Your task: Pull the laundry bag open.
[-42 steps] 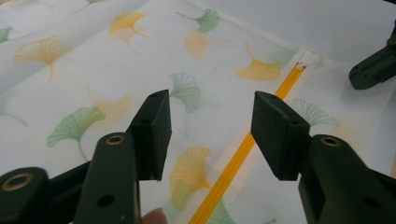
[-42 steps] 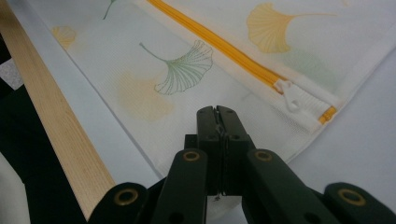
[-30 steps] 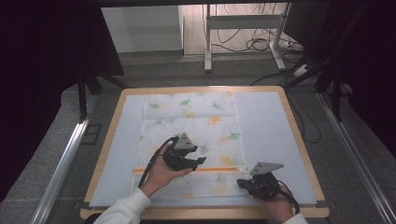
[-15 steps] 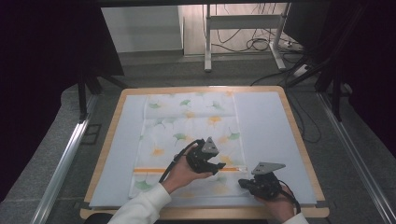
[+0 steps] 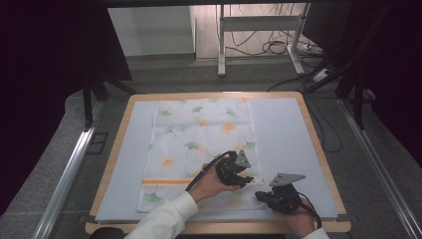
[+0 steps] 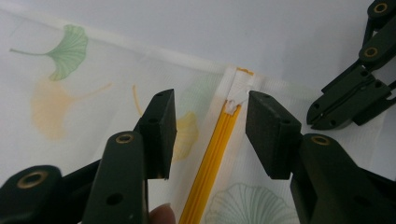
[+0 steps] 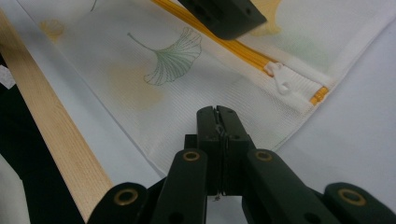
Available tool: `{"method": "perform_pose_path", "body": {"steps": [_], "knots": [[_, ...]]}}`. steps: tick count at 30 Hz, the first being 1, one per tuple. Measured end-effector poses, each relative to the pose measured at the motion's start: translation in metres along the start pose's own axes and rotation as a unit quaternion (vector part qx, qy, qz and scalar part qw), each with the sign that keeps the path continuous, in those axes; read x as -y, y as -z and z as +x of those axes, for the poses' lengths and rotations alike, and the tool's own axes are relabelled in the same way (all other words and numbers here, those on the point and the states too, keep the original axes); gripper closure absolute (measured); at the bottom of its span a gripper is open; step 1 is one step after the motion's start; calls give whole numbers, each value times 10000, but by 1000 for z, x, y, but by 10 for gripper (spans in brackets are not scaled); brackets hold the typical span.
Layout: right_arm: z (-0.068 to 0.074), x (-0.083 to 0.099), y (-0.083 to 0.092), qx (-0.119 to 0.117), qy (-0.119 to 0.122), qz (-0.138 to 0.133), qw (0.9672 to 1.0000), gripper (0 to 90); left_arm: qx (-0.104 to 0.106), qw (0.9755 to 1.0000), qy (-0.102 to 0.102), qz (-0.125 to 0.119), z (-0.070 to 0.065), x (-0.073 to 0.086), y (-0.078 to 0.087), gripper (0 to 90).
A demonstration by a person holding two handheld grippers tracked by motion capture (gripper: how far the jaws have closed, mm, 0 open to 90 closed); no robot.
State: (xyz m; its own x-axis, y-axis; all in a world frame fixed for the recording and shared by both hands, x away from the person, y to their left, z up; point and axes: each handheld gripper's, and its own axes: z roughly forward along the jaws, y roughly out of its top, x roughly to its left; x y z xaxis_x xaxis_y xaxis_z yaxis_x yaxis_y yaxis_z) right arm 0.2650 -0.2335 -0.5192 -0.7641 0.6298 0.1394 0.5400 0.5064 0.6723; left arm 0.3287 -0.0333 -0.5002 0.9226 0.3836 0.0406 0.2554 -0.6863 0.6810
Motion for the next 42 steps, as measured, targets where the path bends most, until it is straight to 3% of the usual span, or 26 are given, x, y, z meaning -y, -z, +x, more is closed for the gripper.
{"method": "perform_pose_path", "body": {"steps": [13, 21, 25, 31, 36, 42], "knots": [[0, -2, -4, -16, -1, 50, 10000, 884, 209, 9991, -322, 166, 0, -11, -27, 558], [-1, -3, -5, -18, -7, 68, 10000, 884, 278, 9979, -516, 271, -4, -14, -34, 555], [0, -3, -5, -9, 8, 92, 10000, 884, 335, 9979, -460, 303, -3, -17, -36, 563], [0, -3, -6, -24, -11, 109, 9999, 884, 575, 9975, -243, 344, 2, -19, -37, 679], [-1, -3, -6, -24, 14, 102, 9999, 885, 531, 9982, -16, 272, 6, -18, -38, 770], [-1, -3, -6, -44, -8, 101, 9999, 885, 509, 9983, 151, 234, 5, -17, -37, 805]]}}
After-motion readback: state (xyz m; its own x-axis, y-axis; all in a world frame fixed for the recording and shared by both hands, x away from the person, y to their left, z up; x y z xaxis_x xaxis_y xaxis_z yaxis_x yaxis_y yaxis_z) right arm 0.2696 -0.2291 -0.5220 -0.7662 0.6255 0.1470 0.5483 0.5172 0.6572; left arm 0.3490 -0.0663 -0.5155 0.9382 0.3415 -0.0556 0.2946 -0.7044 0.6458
